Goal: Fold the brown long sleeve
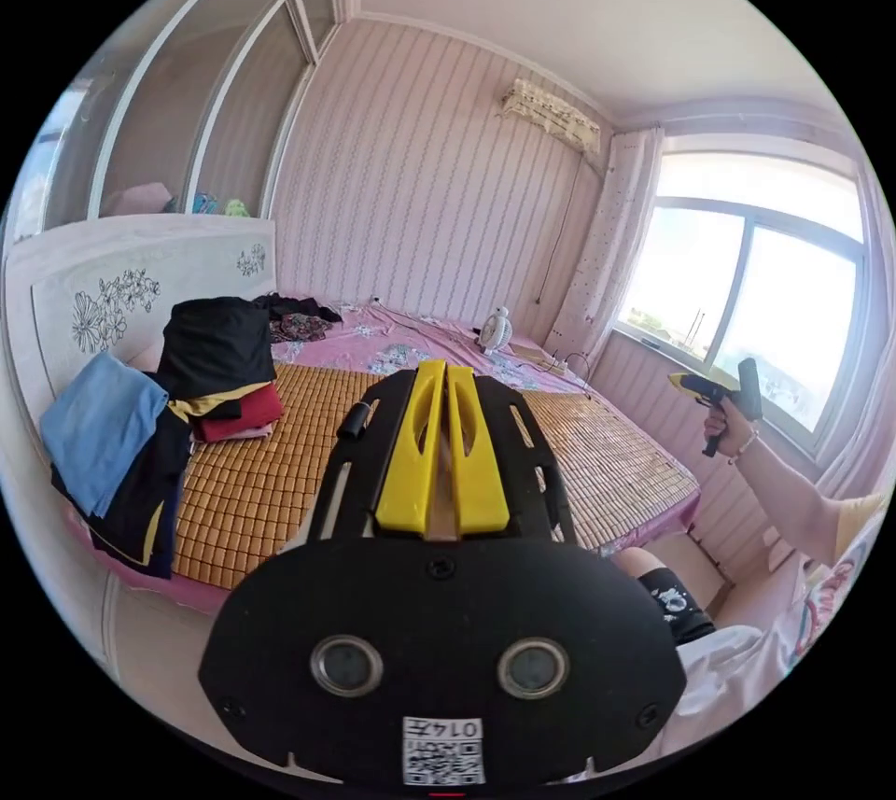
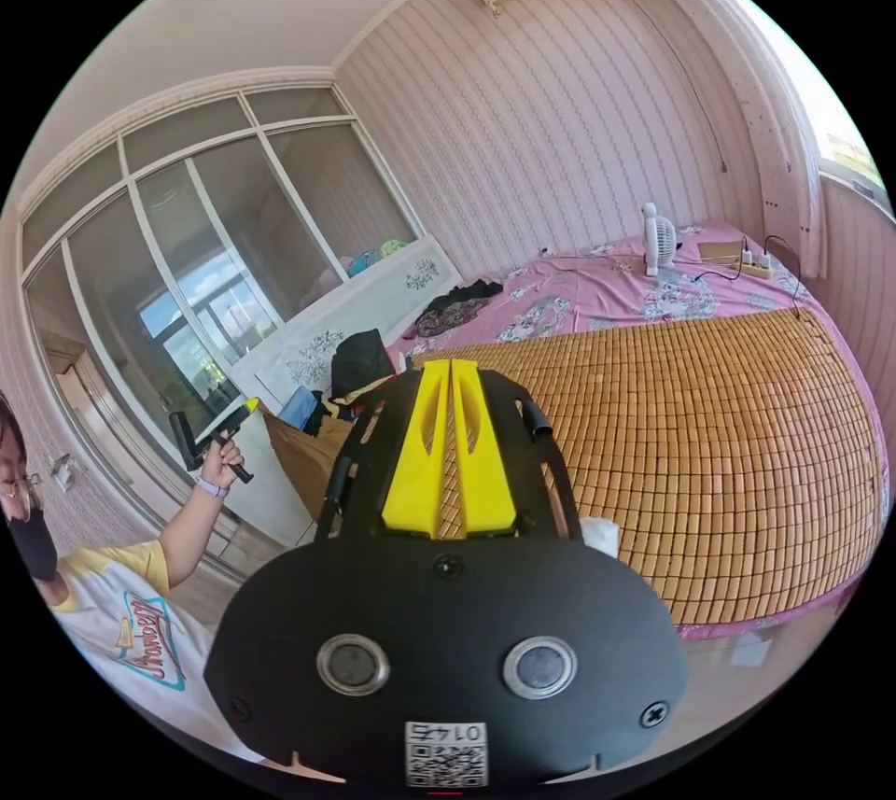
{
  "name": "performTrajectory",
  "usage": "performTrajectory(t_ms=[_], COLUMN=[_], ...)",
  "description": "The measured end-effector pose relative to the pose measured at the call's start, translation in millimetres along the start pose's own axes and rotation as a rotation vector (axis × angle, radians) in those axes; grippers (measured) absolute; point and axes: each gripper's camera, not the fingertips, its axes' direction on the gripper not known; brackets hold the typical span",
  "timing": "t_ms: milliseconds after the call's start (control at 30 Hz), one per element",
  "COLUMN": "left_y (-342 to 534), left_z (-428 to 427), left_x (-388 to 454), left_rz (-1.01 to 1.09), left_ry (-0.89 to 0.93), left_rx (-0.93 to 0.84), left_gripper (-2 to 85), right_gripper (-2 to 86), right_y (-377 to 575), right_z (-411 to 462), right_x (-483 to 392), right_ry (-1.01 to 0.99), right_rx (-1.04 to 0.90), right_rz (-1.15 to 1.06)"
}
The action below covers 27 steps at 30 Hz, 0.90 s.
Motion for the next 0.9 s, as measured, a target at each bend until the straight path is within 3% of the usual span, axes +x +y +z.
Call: performTrajectory(t_ms=[100, 267, 433, 667, 900], left_y=[20, 78, 153, 222, 255], left_z=[-11, -62, -115, -180, -226], left_x=[1, 16, 23, -5, -41], left_rz=[0.044, 0.110, 0.133, 0.019, -0.035], left_ry=[0.002, 0.348, 0.456, 0.338, 0.061], left_rx=[-0.025, -0.003, -0.010, 0.039, 0.066], left_gripper=[-1.0, -1.0, -1.0, -1.0, -1.0], right_gripper=[0.2, 3.8, 9.8, 13.9, 13.4], right_y=[26, 113, 156, 170, 180], right_z=[45, 171, 280, 421, 456], right_x=[-3, -3, -6, -21, 9], right_ry=[-0.036, -0.134, -0.252, -0.331, -0.252], right_rx=[-0.125, -0.351, -0.557, -0.744, -0.858], right_rz=[-0.048, -0.066, 0.002, 0.152, 0.112])
